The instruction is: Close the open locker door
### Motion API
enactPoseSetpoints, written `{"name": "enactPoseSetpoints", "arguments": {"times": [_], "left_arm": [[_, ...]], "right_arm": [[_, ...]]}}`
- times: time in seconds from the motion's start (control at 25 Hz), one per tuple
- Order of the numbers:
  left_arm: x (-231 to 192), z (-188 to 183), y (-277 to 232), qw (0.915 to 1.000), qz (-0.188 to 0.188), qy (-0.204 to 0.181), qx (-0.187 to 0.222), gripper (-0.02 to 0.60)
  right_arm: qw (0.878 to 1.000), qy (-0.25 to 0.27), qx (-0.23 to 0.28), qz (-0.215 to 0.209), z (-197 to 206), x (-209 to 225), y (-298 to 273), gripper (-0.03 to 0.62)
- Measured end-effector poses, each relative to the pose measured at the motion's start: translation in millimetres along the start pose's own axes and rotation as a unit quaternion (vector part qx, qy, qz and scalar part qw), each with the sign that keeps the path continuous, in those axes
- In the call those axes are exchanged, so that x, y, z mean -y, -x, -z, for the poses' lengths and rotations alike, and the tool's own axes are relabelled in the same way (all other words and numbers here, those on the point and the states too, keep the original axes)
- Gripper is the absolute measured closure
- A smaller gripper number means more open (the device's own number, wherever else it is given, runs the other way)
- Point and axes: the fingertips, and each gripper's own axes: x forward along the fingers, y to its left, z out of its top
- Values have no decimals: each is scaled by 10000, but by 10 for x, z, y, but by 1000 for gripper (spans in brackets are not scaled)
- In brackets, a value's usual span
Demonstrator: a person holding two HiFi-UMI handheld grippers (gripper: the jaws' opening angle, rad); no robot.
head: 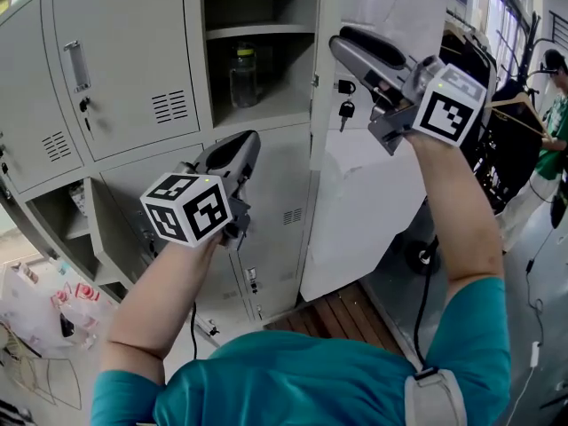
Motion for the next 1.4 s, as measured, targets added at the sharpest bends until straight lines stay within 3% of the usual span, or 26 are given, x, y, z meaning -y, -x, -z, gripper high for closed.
{"name": "enactPoseSetpoints", "arguments": {"times": [0.6,0.64,0.72,1.4], "left_arm": [[-329,-140,569,9986,-499,-155,94,578],[-346,-145,602,9984,-530,-172,92,578],[-369,-150,663,9981,-578,-198,79,578],[-555,-180,988,9958,-884,-236,58,578]], "right_arm": [[9936,621,-447,833,381,-108,-1147,485],[9928,645,-462,902,406,-88,-1207,493],[9905,689,-489,1082,461,-19,-1301,592],[9819,578,-1013,1496,1060,350,-2017,592]]}}
